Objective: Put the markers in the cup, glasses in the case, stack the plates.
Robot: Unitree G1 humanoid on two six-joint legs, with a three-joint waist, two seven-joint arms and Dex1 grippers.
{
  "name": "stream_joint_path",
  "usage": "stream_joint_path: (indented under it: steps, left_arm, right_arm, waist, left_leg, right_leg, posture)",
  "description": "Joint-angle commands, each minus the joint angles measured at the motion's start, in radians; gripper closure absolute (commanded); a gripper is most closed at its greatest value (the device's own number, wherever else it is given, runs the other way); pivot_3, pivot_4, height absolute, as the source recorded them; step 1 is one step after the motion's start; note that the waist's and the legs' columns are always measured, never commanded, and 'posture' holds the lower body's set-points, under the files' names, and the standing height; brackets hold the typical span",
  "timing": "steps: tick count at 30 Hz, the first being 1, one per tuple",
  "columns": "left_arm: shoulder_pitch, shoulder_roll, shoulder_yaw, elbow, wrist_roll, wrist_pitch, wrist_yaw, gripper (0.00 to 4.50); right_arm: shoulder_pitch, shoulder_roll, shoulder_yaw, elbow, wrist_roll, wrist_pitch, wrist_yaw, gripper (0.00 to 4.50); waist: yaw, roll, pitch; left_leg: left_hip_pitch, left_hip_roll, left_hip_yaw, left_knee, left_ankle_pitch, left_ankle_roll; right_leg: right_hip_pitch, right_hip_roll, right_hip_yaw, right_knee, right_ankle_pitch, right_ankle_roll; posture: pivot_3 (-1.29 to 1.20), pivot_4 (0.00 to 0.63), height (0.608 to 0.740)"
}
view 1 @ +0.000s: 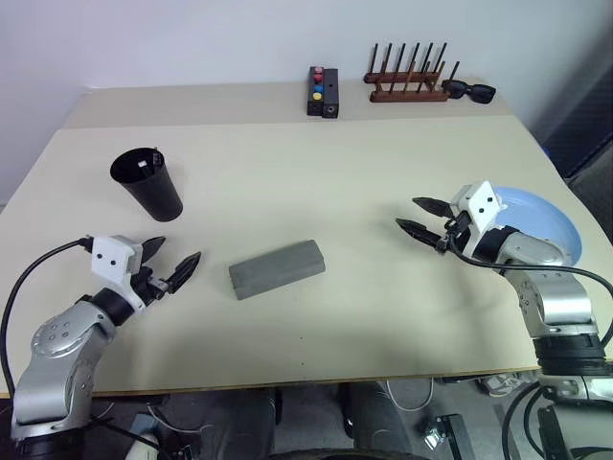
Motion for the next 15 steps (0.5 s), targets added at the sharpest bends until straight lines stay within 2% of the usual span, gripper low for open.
stream_joint_path:
  steps: [1, 8, 15]
  left_arm:
    - [0.05, 0.017, 0.063, -0.05, -0.007, -0.011, 0.011, 0.56]
    - [0.112, 0.007, 0.107, -0.096, -0.019, -0.008, 0.031, 0.56]
    - [0.157, -0.007, 0.12, -0.136, -0.031, -0.003, 0.058, 0.56]
  right_arm:
    - [-0.043, 0.008, 0.008, 0.023, 0.0, -0.035, 0.029, 1.86]
    - [-0.092, 0.036, 0.037, 0.122, -0.022, -0.084, 0.049, 1.86]
    - [-0.133, 0.061, 0.057, 0.174, -0.039, -0.114, 0.062, 1.86]
  waist:
    - [0.001, 0.0, 0.0]
    - [0.005, 0.0, 0.0]
    - [0.003, 0.0, 0.0]
  left_leg:
    - [0.0, 0.0, 0.0, 0.0, 0.0, 0.0]
    - [0.0, 0.0, 0.0, 0.001, 0.0, 0.0]
    - [-0.001, 0.0, 0.0, 0.0, 0.0, 0.0]
  right_leg:
    - [-0.001, 0.0, 0.0, 0.0, 0.0, 0.0]
    - [-0.001, 0.0, 0.0, 0.001, -0.002, 0.003]
    - [-0.001, 0.0, 0.0, 0.001, 0.0, -0.001]
  posture:
    - [0.0, 0.15, 0.739]
    - [0.0, 0.15, 0.739]
    - [0.0, 0.15, 0.739]
